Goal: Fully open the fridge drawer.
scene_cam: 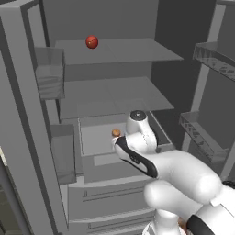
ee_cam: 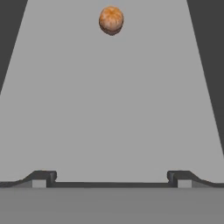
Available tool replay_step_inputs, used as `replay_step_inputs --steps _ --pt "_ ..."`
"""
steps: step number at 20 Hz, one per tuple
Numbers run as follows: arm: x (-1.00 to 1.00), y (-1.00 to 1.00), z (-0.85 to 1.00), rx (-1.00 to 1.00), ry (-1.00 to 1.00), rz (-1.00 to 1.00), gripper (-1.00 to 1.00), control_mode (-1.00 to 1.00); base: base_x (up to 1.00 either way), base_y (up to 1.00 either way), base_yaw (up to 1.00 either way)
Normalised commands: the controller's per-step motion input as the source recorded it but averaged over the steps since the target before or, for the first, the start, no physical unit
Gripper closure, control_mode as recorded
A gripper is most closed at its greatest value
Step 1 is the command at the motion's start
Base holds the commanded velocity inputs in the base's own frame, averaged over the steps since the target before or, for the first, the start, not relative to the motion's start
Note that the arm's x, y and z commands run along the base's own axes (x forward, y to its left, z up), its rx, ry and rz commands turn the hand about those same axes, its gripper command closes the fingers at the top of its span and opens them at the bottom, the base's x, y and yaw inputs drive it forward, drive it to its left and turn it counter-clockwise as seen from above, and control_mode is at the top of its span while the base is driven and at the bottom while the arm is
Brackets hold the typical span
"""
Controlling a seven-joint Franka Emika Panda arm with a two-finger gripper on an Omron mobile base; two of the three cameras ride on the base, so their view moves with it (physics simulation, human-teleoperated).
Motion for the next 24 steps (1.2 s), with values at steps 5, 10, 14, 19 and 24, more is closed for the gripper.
replay_step_inputs --steps 5,10,14,19,24 --pt "-0.22 0.00 0.00 0.00 -0.01 0.00 -1.00 -1.00 0.00 0.00 0.00" --pt "-0.13 0.00 0.00 0.00 -0.01 0.00 -1.00 -1.00 0.00 0.00 0.00" --pt "-0.27 0.00 0.00 0.00 -0.04 0.00 -1.00 -1.00 0.00 0.00 0.00" --pt "-0.49 0.00 0.00 0.00 -0.08 0.00 -1.00 -1.00 0.00 0.00 0.00" --pt "-0.44 0.00 0.00 0.00 -0.08 0.00 -1.00 -1.00 0.00 0.00 0.00"
